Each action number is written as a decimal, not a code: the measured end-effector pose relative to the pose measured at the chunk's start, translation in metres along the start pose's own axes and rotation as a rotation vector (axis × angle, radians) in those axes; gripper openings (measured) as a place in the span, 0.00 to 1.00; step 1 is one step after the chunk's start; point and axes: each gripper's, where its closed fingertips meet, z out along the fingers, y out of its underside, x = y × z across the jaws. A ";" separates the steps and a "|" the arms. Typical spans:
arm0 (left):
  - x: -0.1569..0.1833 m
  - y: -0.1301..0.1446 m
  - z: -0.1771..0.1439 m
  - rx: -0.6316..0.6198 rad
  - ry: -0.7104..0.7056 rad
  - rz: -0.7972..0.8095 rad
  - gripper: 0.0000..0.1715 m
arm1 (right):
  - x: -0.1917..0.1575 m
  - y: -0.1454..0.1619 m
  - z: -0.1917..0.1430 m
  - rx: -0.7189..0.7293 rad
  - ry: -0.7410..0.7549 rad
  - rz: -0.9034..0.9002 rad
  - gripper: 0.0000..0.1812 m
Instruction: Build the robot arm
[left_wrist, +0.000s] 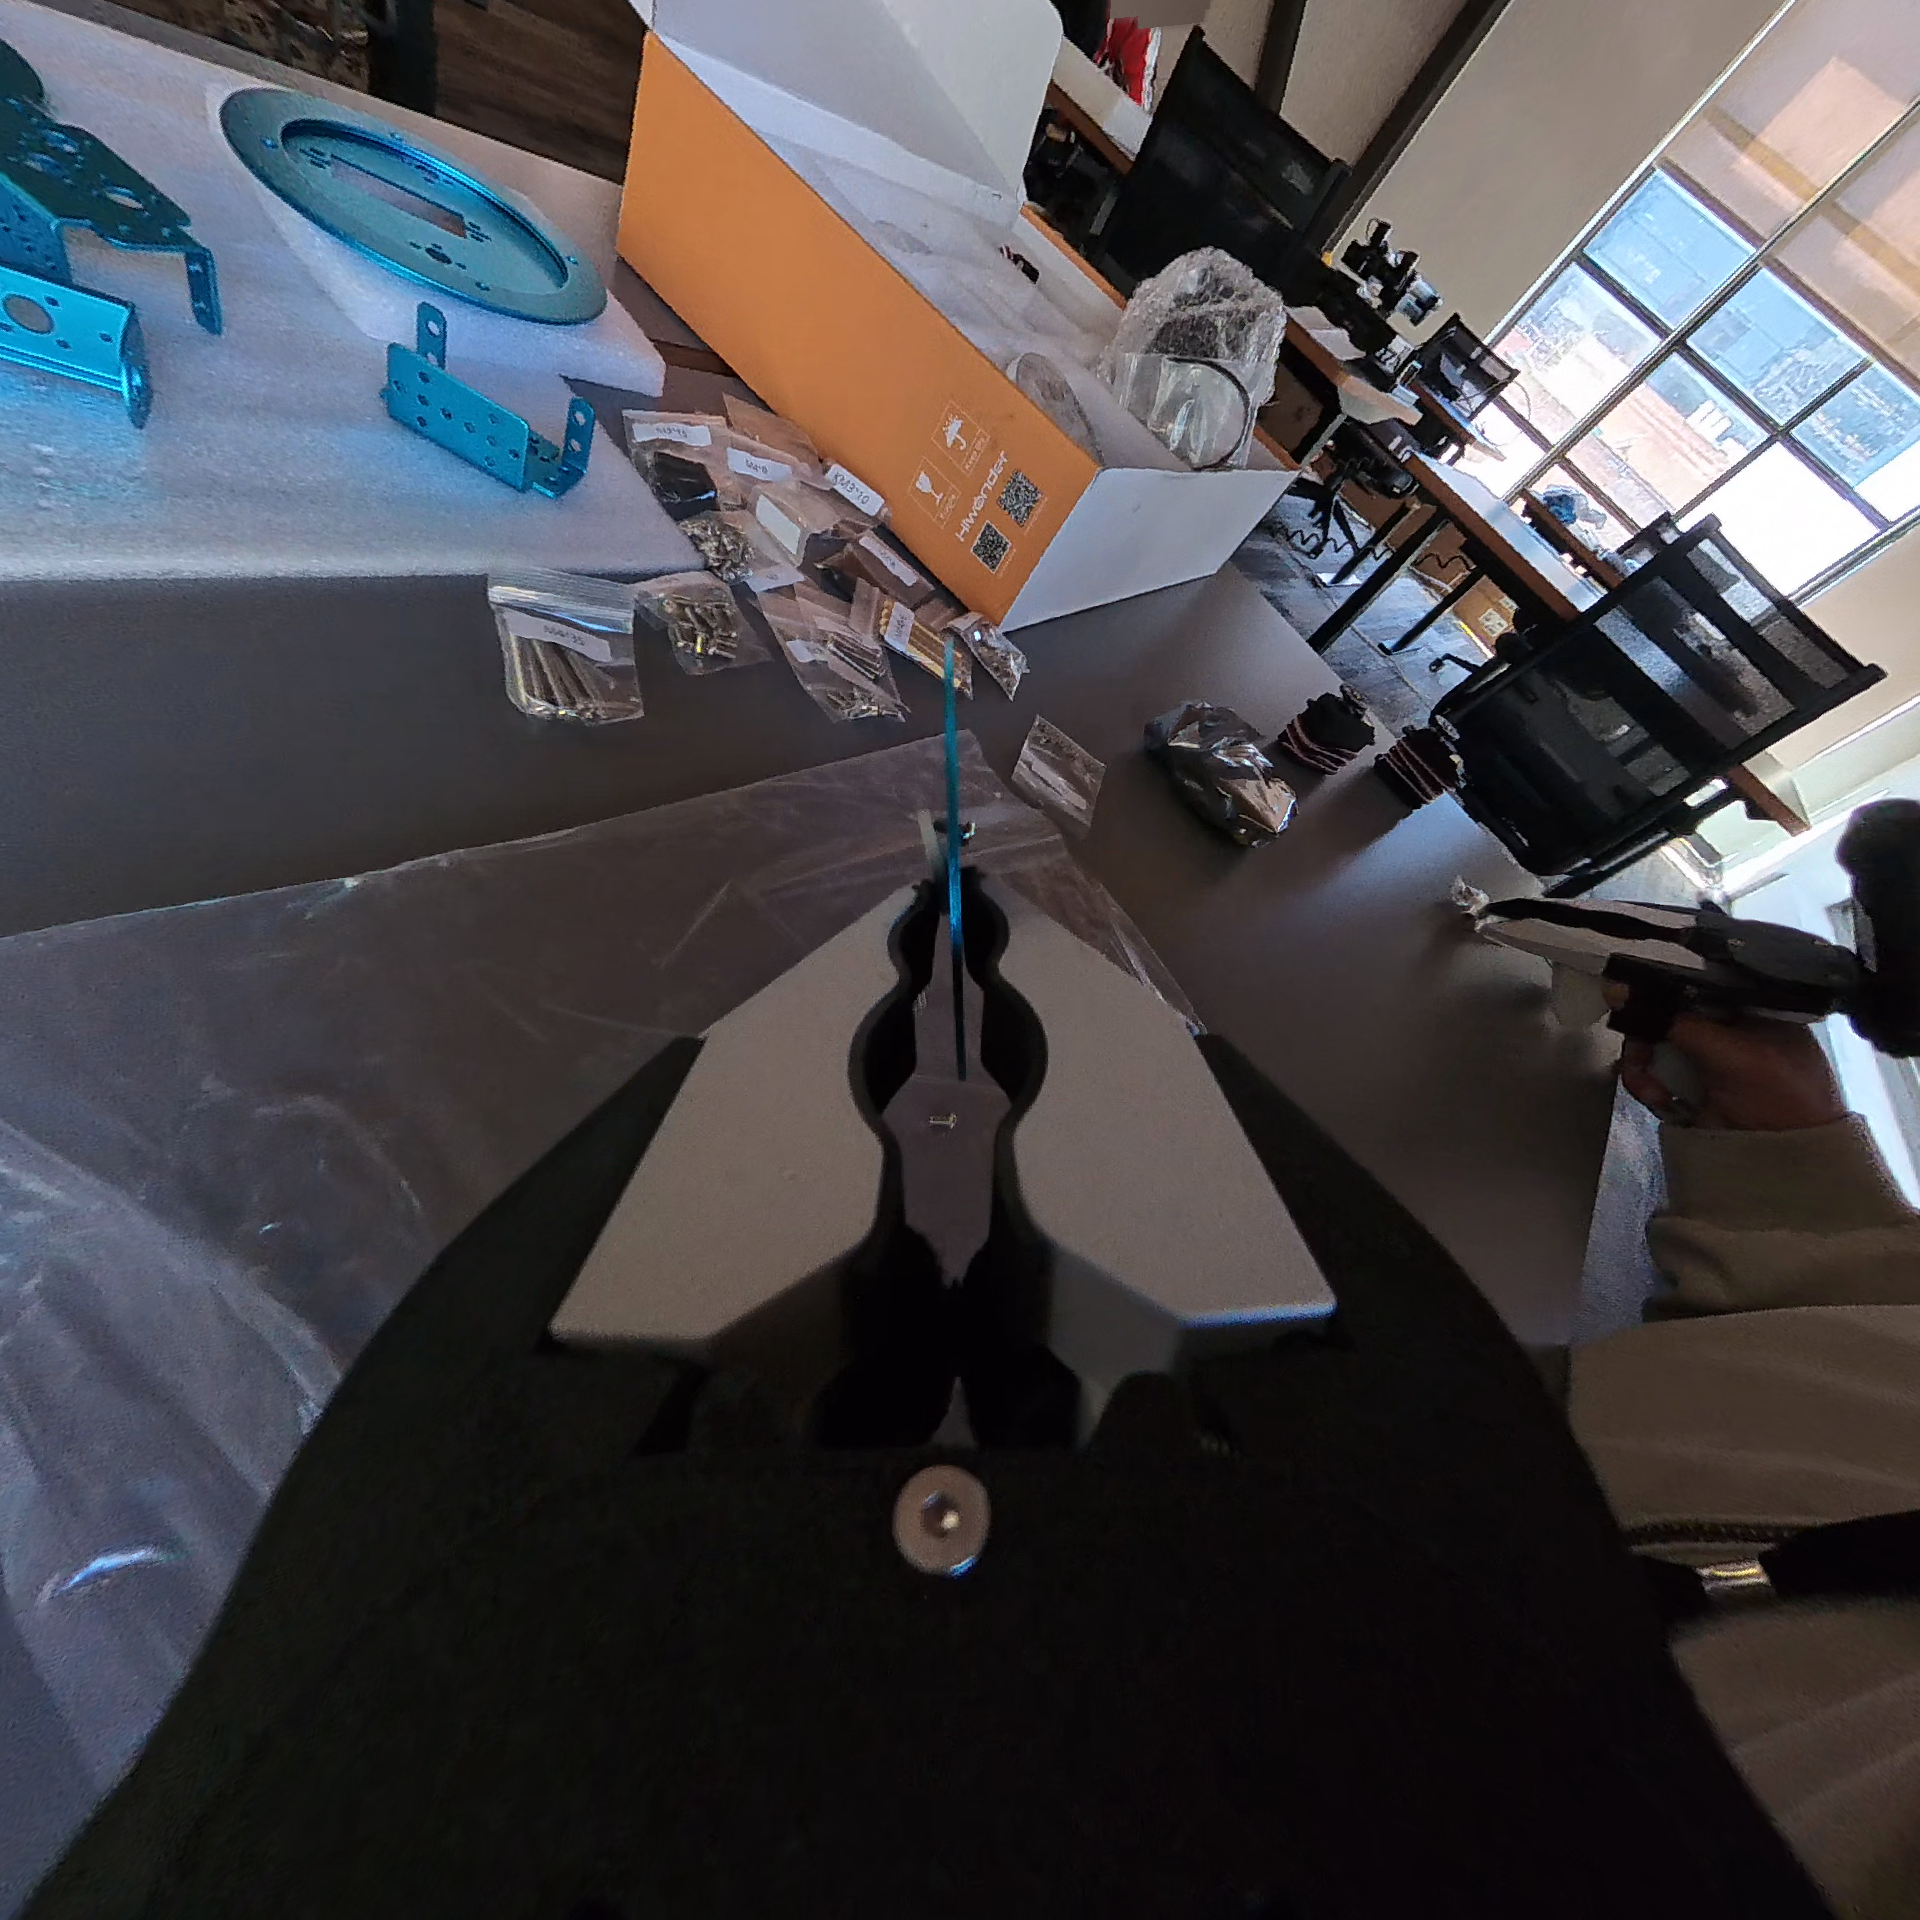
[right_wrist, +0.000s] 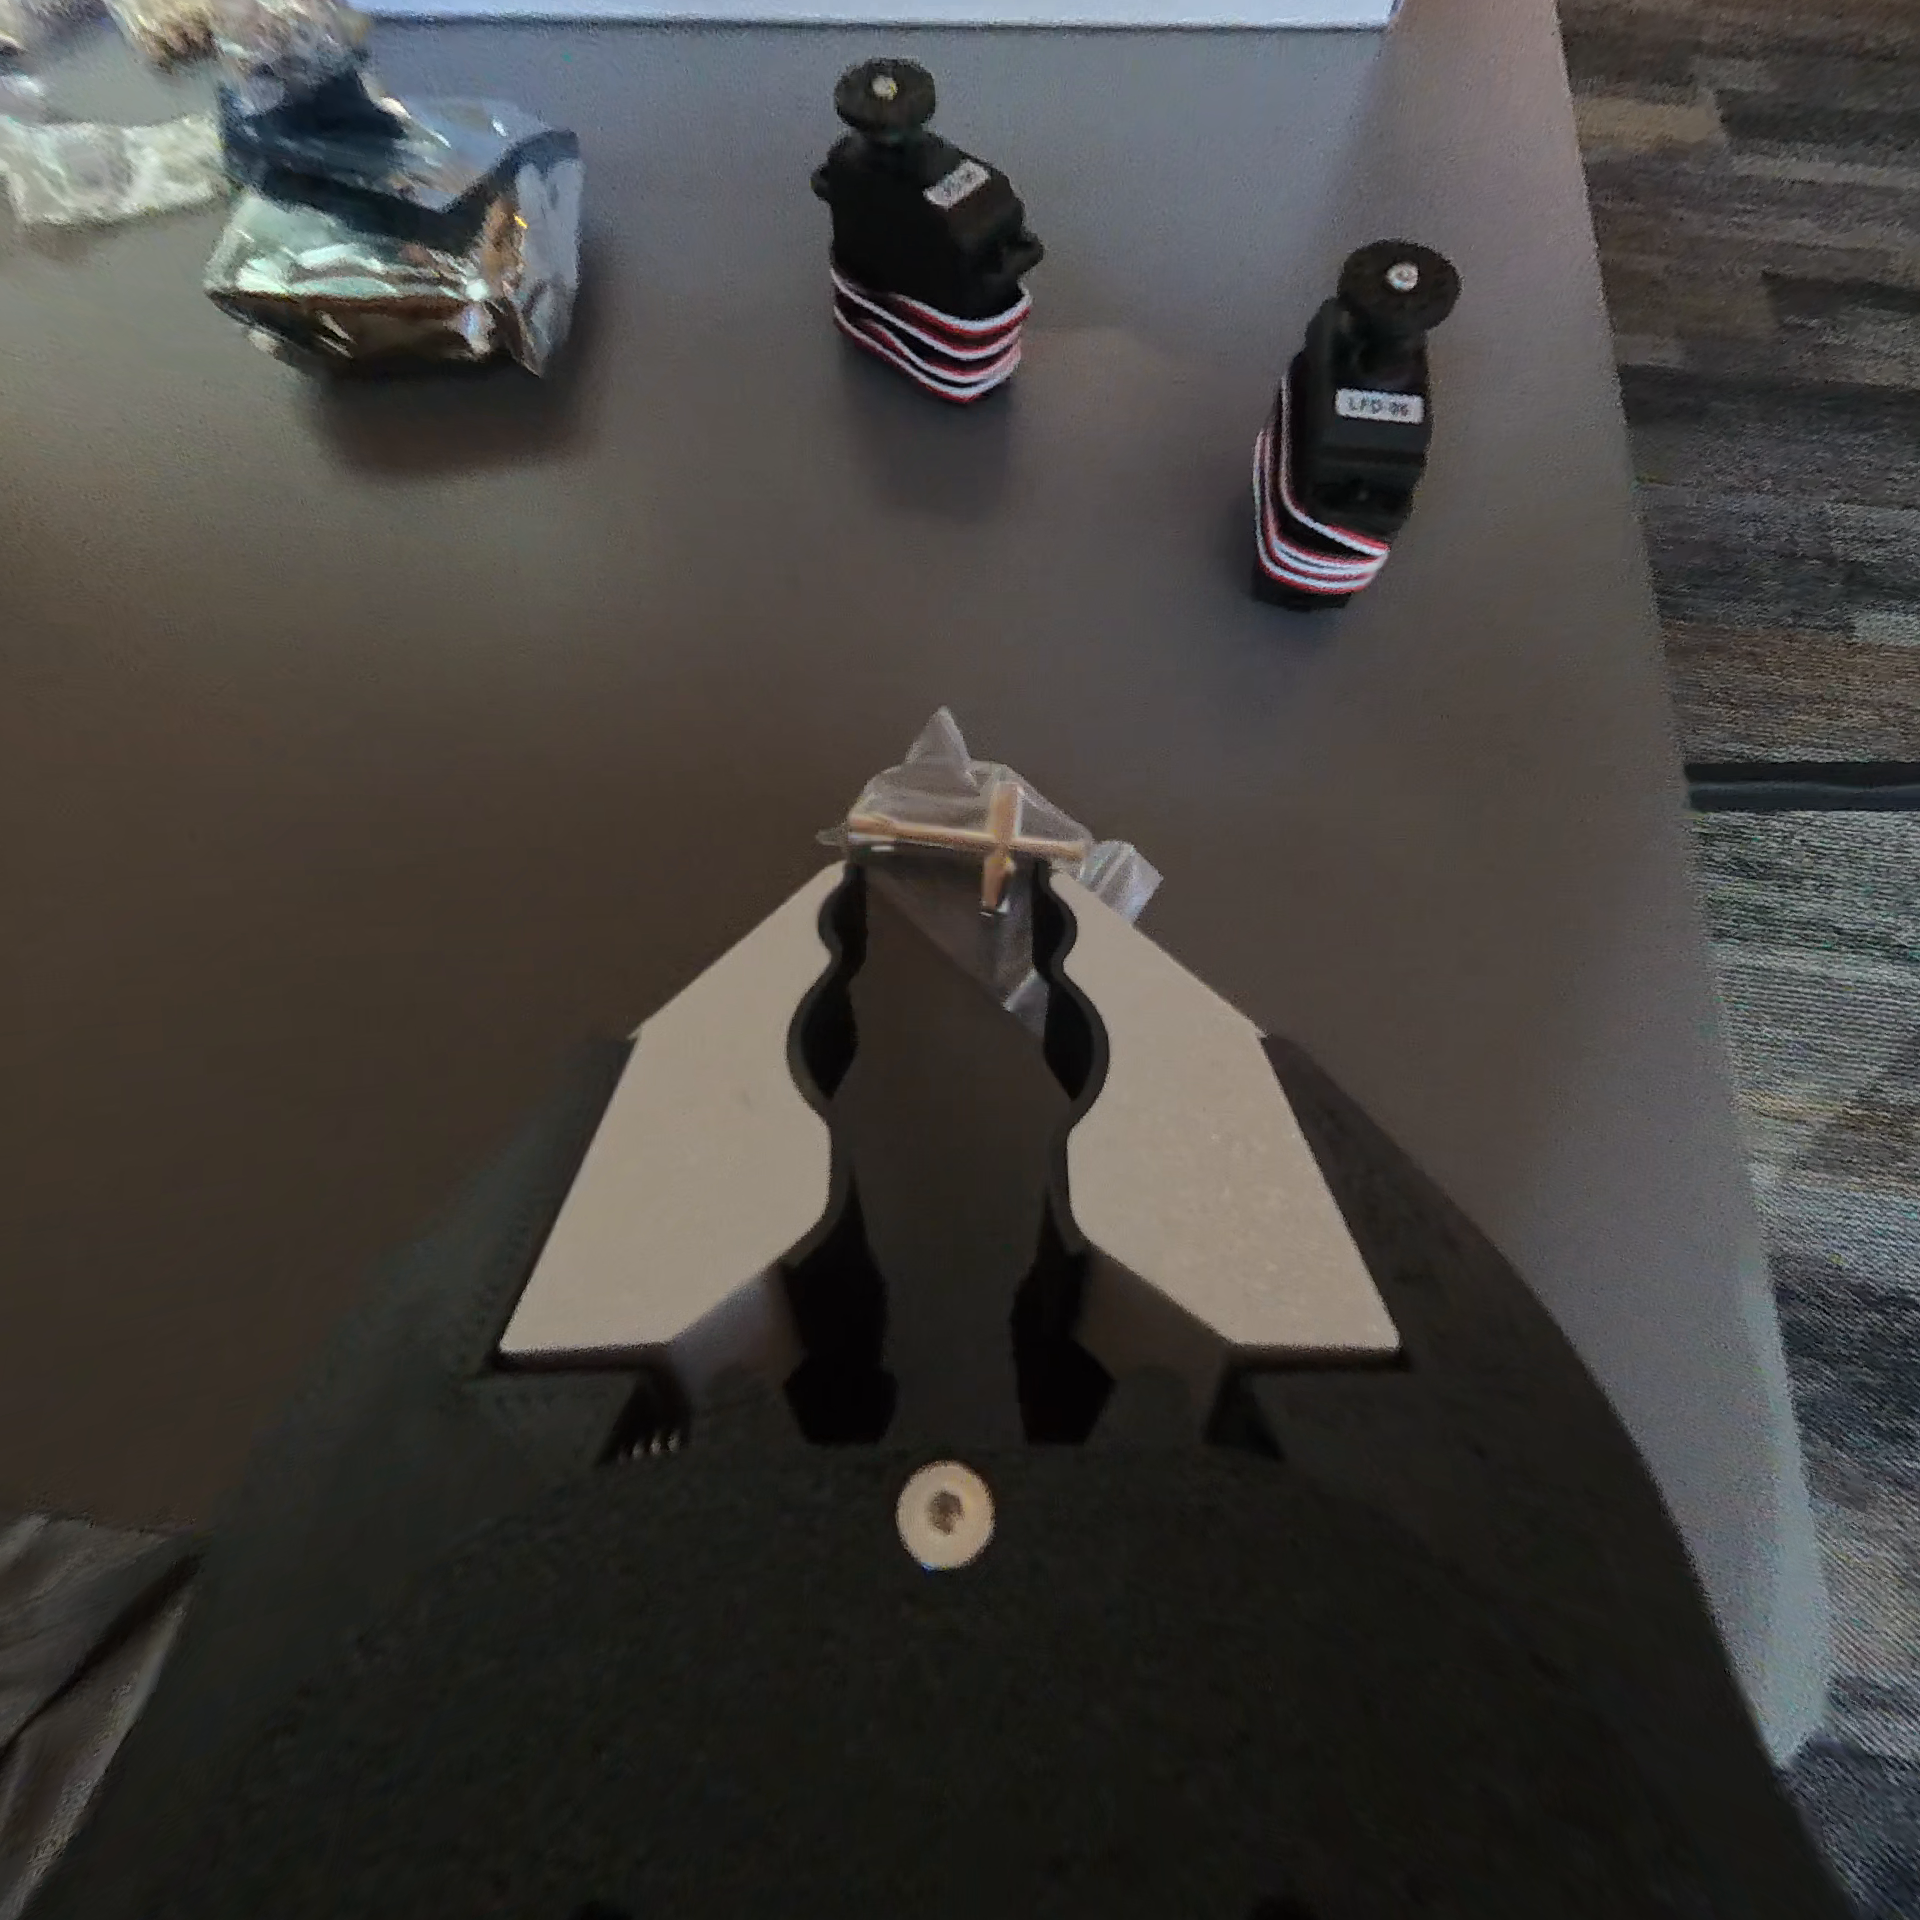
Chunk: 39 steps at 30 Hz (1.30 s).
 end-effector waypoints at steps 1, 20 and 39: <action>-0.001 0.000 -0.001 0.002 -0.009 0.002 0.02 | 0.002 0.000 0.000 -0.003 0.014 -0.003 0.15; -0.057 -0.009 -0.035 0.086 -0.013 -0.048 0.02 | -0.148 -0.116 0.115 0.008 -0.230 -0.192 0.38; -0.047 -0.009 -0.053 0.075 0.089 -0.018 0.02 | -0.140 -0.108 0.088 -0.036 -0.625 0.484 0.41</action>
